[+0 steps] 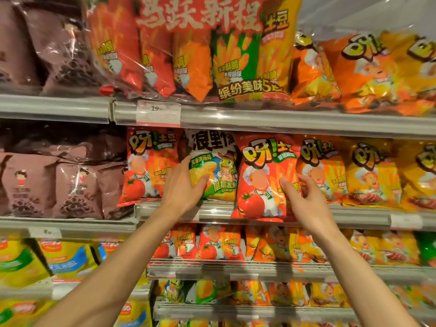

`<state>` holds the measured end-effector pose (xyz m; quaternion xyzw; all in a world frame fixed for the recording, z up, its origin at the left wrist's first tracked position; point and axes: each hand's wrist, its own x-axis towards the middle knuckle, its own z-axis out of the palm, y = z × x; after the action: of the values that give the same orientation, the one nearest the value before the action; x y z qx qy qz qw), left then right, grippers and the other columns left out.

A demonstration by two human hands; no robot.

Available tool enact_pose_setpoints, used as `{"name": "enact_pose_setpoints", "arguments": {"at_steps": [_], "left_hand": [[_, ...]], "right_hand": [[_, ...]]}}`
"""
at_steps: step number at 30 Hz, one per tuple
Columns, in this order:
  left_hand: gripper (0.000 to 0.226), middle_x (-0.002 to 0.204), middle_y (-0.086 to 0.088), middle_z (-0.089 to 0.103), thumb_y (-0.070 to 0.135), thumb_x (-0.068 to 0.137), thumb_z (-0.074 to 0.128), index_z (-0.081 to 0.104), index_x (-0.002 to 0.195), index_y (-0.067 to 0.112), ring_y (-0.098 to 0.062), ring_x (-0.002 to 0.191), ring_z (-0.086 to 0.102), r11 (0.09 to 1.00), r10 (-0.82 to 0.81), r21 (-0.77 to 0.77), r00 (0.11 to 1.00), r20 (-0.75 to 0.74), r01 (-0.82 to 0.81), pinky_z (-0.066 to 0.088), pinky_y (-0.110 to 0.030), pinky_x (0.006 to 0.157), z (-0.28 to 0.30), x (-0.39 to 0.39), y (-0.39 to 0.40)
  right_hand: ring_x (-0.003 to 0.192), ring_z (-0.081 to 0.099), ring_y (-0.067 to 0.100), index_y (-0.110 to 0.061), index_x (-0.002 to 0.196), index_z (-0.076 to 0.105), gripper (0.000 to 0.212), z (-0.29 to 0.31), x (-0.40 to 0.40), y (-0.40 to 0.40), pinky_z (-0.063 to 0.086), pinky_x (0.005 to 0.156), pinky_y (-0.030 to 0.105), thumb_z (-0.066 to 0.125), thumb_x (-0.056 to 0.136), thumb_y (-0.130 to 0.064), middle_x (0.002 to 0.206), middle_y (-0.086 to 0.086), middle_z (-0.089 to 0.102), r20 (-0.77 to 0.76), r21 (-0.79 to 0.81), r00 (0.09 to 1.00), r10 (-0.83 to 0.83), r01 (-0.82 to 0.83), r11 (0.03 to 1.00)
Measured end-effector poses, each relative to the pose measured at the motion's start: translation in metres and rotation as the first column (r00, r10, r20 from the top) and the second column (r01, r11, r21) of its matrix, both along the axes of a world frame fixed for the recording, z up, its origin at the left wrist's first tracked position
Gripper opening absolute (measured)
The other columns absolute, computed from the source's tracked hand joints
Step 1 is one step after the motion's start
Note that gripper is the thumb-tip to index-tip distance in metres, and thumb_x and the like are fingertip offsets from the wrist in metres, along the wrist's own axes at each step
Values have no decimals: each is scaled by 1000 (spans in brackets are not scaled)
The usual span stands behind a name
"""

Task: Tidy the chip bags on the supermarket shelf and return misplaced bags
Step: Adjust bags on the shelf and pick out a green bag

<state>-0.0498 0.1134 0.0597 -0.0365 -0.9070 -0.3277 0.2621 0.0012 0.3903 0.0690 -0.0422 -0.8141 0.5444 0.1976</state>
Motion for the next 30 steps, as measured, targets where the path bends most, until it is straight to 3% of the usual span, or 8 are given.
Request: {"name": "enact_pose_setpoints", "arguments": {"at_steps": [3, 8, 12, 16, 21, 25, 28, 30], "left_hand": [[75, 148, -7, 46, 47, 92, 66, 33, 152, 18, -22, 135, 45, 992, -50, 112, 998, -39, 54, 38, -35, 108, 1, 0, 1], [75, 148, -4, 41, 45, 89, 71, 33, 152, 27, -18, 135, 42, 960, -130, 247, 991, -17, 130, 36, -30, 107, -5, -4, 1], [76, 144, 6, 49, 54, 84, 72, 37, 148, 35, -15, 132, 48, 917, -159, 365, 987, -35, 160, 44, -41, 109, -7, -5, 1], [72, 134, 10, 58, 44, 85, 76, 41, 147, 32, -7, 119, 59, 866, -167, 461, 981, -94, 192, 53, -37, 101, 0, -1, 7], [66, 126, 25, 54, 37, 87, 75, 44, 145, 35, 8, 117, 54, 818, -154, 527, 971, -185, 230, 51, -20, 91, 9, 16, 3], [62, 132, 17, 57, 34, 87, 76, 47, 141, 39, 8, 115, 57, 806, -119, 547, 968, -222, 225, 47, -6, 85, 10, 32, -17], [61, 132, 20, 57, 33, 87, 76, 47, 141, 41, 4, 117, 59, 797, -102, 563, 968, -229, 217, 49, -12, 91, 10, 46, -35], [63, 134, 16, 59, 32, 87, 76, 48, 143, 38, 5, 114, 61, 801, -90, 563, 970, -225, 205, 51, -15, 90, 10, 56, -49]], "right_hand": [[124, 60, 21, -29, 144, 46, 73, 0, 1, 6, 48, 107, 49, 61, 86, -70, 138, -1, 61, 9, 10, 1000, -17, 17, 1000], [133, 50, 23, -23, 148, 44, 68, -3, -3, 12, 42, 111, 44, 59, 93, -60, 146, 1, 53, 29, 13, 999, -14, 14, 1000], [135, 49, 23, -24, 148, 43, 68, -4, -6, 14, 42, 112, 46, 59, 93, -61, 148, 1, 52, 37, 6, 999, -17, 17, 1000], [131, 54, 26, -29, 147, 43, 74, -3, -4, 19, 44, 110, 51, 58, 88, -70, 145, 3, 55, 53, -8, 998, -27, 28, 1000], [135, 50, 25, -21, 150, 44, 67, 1, 1, 26, 40, 113, 44, 60, 95, -55, 143, 2, 54, 28, -19, 999, -46, 46, 999], [137, 48, 26, -19, 149, 45, 66, 4, -2, 16, 39, 108, 41, 58, 96, -56, 150, 6, 51, 24, 27, 999, -42, 41, 999], [122, 57, 20, -18, 144, 50, 64, 9, -12, -7, 44, 99, 36, 59, 95, -58, 134, -2, 59, 22, 25, 1000, -1, 1, 1000], [118, 61, 19, -19, 141, 53, 70, 10, -23, -24, 49, 102, 41, 59, 89, -67, 131, -2, 63, 8, 42, 1000, 27, -27, 999]]}}
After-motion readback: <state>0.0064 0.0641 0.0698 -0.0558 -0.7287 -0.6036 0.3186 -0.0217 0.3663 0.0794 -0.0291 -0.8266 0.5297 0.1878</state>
